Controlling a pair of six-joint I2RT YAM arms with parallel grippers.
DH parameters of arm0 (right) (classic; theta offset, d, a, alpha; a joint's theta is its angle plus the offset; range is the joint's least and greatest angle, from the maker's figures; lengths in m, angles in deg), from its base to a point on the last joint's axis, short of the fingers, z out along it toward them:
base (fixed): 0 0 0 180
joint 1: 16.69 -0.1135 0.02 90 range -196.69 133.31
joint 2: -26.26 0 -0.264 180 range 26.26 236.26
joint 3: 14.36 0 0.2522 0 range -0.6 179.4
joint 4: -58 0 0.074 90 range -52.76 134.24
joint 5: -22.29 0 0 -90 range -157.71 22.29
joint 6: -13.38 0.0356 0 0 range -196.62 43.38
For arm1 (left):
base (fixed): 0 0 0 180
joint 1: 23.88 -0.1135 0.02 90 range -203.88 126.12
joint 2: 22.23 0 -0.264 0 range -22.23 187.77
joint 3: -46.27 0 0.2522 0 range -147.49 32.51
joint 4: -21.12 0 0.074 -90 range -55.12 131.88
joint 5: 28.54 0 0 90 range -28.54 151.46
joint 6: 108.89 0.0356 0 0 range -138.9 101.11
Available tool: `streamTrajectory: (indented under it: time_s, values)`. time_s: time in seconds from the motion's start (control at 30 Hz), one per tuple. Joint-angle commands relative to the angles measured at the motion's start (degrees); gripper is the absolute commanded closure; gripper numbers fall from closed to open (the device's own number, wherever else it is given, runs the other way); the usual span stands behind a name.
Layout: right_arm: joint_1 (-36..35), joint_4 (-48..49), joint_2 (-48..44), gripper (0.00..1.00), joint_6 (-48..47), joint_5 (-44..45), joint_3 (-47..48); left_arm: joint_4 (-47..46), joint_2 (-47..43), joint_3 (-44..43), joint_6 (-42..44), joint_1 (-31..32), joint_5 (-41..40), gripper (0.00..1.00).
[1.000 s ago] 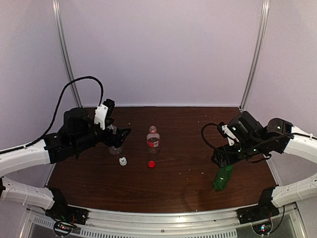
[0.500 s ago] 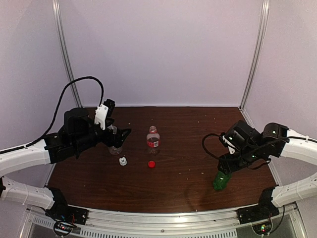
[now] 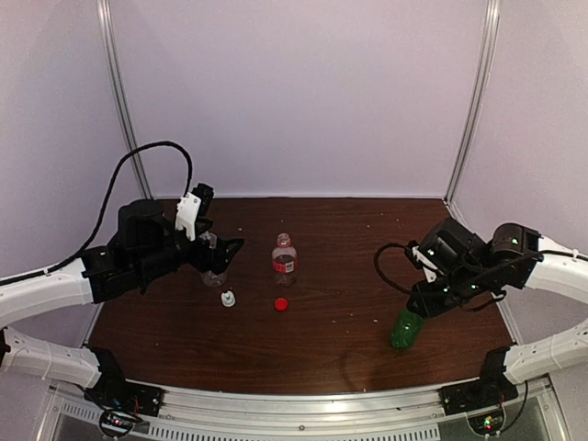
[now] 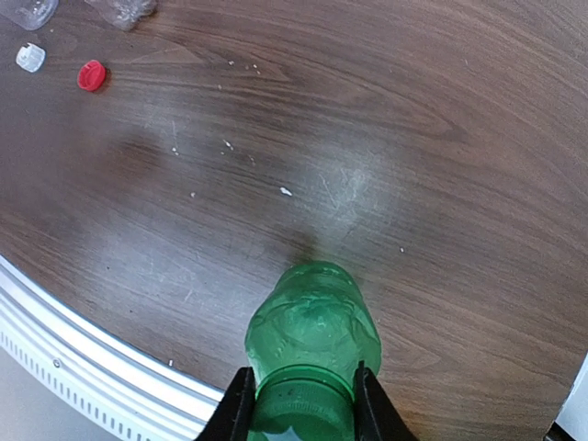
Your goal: Unscrew the bottle caps
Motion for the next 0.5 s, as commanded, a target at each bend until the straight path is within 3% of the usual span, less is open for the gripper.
streamTrajectory:
  time_s: [0.0,0.27,0.47]
  values:
    - [-0.88,2.69,1.19,0.98,-2.99,1.0,5.61,-4.71,-1.44,-0.34,0.67,-0.08,5.68,0.02]
    - [-0.96,12.1,9.26,1.0,-14.55,-9.3,18.24,-10.51,0.3,0.19,2.52,-0.01,25.17,0.02]
    - [-0.98,15.93,18.43,1.0,-21.47,-19.93,30.27,-14.0,2.16,0.22,3.68,0.94,32.71,0.02]
